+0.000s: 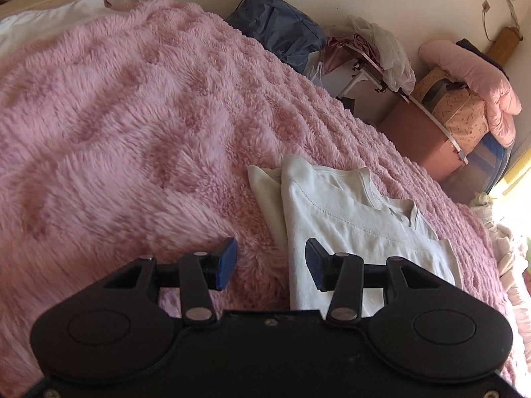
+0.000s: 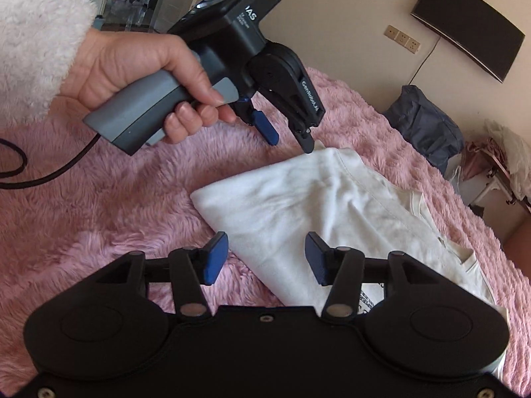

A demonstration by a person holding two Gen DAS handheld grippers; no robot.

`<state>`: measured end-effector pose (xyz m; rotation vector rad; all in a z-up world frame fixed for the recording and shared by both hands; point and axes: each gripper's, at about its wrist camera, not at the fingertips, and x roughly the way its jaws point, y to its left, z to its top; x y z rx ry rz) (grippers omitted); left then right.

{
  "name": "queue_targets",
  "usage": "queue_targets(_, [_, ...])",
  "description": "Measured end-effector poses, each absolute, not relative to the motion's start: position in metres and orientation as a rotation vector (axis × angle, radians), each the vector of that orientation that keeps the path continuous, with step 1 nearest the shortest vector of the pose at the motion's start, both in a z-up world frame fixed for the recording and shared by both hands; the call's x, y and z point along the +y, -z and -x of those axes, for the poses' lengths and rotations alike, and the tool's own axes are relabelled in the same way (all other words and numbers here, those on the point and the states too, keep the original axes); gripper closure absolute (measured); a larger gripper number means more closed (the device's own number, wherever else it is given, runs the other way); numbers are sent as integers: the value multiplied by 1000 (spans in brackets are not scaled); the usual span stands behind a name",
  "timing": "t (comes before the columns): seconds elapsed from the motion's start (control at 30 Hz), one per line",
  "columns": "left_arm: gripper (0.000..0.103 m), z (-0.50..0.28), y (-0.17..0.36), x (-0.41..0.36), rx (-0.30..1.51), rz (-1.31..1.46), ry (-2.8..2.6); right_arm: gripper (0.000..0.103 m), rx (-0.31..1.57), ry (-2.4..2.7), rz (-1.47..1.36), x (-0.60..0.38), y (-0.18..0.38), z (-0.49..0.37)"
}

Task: Fold small clothes
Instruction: 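Grasp the sweatshirt side with the right gripper and lift it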

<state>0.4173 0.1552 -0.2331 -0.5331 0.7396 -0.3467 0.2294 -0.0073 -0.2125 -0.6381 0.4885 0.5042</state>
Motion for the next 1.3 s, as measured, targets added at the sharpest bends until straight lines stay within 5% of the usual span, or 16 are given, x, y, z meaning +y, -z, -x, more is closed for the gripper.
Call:
queue_targets(0.63, [53,-499,262,148,764,758,428,48,390,-404,888,49,245,-243])
queue_targets(0.83, [62,-517,269,138,780,846,502,48,334,-359,915,56,248,-245])
queue_targets(0.9, [83,-518,269,138,782,838,492,56,327,-366,920,56,249,-245])
queue_targets(1.0, [90,-516,270,144,788,880,508,86,351,-393,887,56,247,-241])
queue_targets(1.3, [92,-513,228,132,747,922,533,89,328,-393,690,30,211,-245])
